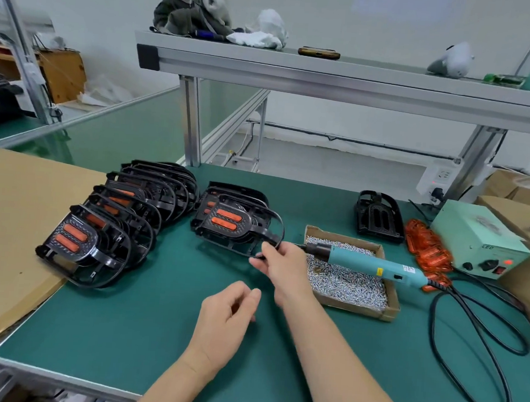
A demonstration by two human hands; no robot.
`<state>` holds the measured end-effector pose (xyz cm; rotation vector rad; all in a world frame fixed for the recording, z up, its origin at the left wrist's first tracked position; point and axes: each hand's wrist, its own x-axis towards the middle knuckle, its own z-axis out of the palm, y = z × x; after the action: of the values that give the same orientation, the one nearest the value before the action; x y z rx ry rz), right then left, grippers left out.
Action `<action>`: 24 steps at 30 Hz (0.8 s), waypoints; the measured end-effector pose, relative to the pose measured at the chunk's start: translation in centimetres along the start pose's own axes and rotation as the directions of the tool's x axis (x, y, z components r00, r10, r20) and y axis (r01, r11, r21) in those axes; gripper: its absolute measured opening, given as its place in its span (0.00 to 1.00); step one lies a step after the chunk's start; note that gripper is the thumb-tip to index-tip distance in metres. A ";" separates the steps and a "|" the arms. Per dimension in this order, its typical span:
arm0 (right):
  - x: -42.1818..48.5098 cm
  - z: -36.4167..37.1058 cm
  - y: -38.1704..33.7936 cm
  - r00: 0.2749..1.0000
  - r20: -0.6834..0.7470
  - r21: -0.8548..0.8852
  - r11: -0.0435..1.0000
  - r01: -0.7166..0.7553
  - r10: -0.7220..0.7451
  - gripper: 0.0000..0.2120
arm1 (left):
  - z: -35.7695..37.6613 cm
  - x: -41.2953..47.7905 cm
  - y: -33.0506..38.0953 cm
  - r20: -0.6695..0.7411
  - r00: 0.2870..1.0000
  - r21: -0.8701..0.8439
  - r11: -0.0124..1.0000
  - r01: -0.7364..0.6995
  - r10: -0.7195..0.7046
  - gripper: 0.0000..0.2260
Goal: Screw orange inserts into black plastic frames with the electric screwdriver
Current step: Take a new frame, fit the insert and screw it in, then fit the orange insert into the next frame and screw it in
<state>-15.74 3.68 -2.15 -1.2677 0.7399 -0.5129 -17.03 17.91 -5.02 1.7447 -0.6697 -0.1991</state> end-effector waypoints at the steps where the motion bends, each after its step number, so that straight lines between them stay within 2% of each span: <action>1: 0.4 0.3 0.5 1.000 -0.015 -0.008 1.000 -0.013 0.013 0.09 | 0.0 0.0 -0.1 0.000 1.000 0.007 1.000 -0.003 0.003 0.16; 7: 2.3 1.8 1.4 0.997 -0.001 -0.012 0.997 -0.079 0.079 0.04 | 0.1 0.0 -0.1 0.000 1.000 0.009 1.000 0.009 -0.009 0.16; 11: 3.1 2.6 1.3 0.990 0.057 0.052 0.990 -0.129 0.126 0.07 | 0.1 0.1 -0.1 -0.004 1.000 0.013 1.000 0.016 -0.016 0.16; 14: 3.2 3.2 0.9 0.986 0.047 0.095 0.982 -0.161 0.157 0.13 | 0.1 0.1 -0.2 -0.002 1.000 0.011 1.000 0.018 -0.018 0.16; 16: 3.3 3.4 0.8 0.984 0.050 0.108 0.978 -0.176 0.171 0.12 | 0.1 0.1 -0.3 0.002 1.000 0.012 1.000 0.021 -0.021 0.15; 21: 3.3 4.1 0.9 0.991 0.059 0.056 0.990 -0.127 0.124 0.09 | 0.1 0.2 -0.3 0.010 1.000 0.004 1.000 0.029 -0.029 0.14; 24: 3.3 4.3 1.1 0.991 0.069 0.039 0.992 -0.122 0.119 0.11 | 0.0 0.2 -0.2 0.016 0.999 -0.007 0.999 0.035 -0.035 0.14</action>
<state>-10.47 4.42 -3.35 -1.1867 0.7410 -0.3848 -16.81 17.85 -5.21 1.7508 -0.6494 -0.2399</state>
